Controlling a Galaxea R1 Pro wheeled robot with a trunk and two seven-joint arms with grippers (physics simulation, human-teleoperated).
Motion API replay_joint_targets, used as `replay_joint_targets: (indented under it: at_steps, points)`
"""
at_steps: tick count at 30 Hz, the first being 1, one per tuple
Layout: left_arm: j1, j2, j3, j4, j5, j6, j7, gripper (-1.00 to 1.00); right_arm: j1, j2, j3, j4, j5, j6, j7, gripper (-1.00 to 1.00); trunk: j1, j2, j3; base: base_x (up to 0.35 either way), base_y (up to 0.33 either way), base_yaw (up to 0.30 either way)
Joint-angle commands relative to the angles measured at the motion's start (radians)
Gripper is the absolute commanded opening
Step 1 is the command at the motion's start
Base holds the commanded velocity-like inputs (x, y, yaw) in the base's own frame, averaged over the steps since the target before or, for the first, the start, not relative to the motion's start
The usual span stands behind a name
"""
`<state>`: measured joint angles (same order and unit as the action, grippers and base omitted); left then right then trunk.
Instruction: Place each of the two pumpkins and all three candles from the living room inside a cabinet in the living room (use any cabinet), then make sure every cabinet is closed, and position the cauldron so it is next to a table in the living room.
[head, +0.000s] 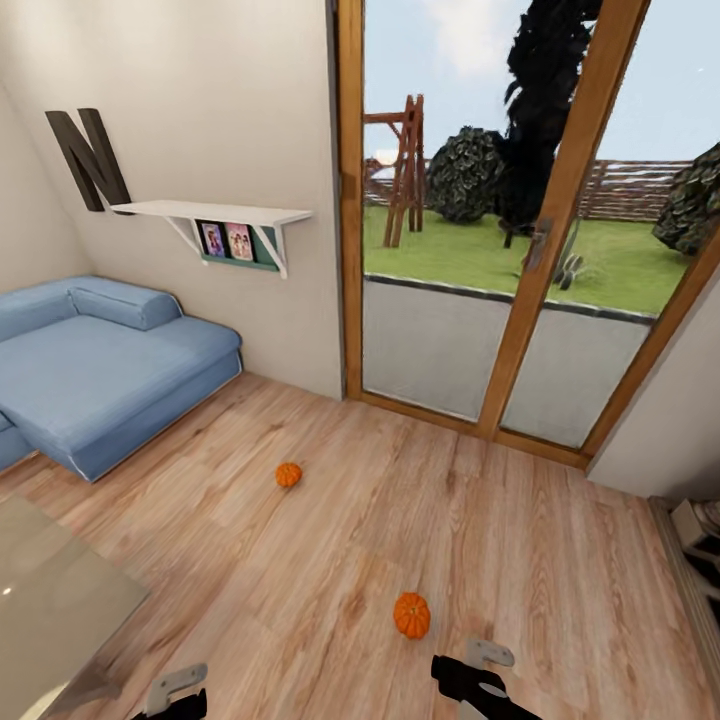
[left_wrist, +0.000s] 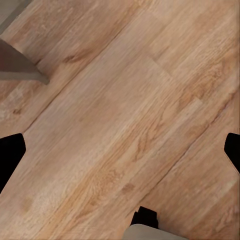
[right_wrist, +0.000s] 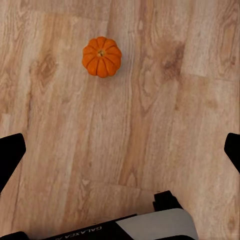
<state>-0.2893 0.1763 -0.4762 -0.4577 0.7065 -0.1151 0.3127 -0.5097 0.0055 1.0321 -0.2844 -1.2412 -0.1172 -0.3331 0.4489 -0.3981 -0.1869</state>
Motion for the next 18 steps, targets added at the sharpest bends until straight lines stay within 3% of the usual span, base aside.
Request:
replay_joint_targets:
  at_steps: [1,18]
  points:
    - [-0.001,0.001,-0.009,-0.001,0.01,-0.005,0.006,1.0,-0.001,0.0,0.008,-0.001,-0.011,-0.006,-0.004,1.0,0.001,-0.002,-0.002,0.29,-0.029,0.0]
    - [-0.001,0.001,-0.009,-0.001,0.01,-0.005,0.006,1.0,-0.001,-0.001,0.007,-0.001,-0.01,-0.007,-0.003,1.0,0.001,-0.002,-0.002,0.259,-0.034,0.0]
